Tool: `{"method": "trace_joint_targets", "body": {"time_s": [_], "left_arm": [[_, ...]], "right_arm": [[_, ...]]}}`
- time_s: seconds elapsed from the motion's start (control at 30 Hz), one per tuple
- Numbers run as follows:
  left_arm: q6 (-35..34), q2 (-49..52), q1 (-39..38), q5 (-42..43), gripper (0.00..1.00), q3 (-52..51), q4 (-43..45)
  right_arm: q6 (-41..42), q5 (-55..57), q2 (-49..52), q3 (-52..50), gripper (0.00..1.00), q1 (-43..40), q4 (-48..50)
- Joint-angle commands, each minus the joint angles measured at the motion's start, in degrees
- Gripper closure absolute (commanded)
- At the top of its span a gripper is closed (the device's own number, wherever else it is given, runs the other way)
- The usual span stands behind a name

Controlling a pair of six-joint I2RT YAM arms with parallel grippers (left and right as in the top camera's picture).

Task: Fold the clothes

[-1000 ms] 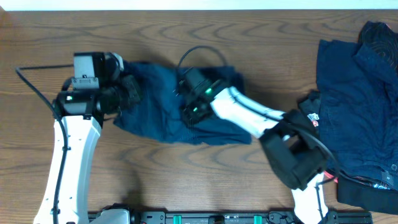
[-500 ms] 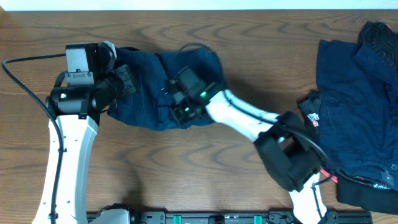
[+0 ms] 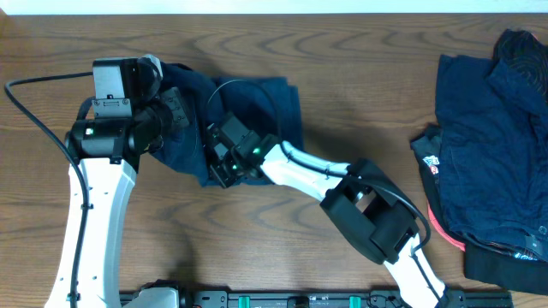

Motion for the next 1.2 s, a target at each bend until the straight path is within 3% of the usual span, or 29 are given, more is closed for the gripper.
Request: {"method": "trace_joint_targets", "body": {"time_s": [0.0,0.43,0.73,1.17], "left_arm": [[-0.7,-0.2,-0.3,-0.1,0.94,1.0,0.5],[-0.7,4.1,-1.6,-0.1,0.94,-0.2,1.7],[-0.7,11.3,-8.5,-0.2,0.94,-0.2,10.6],[-0.7,16.9,-16.7,-0.3,0.94,-0.2,13.3]], "right_arm": [[0.8,-0.7,0.7,0.0,0.62,1.4,-1.0],[-2.3,10.2,-13.3,0.0,0.59,-12.6,-18.2],[-5.1,14.0,-7.4,-1.1,0.61,-22.5,-29.6],[-5.0,11.4,-1.7,-2.0,0.63,-21.4,-30.9]]}}
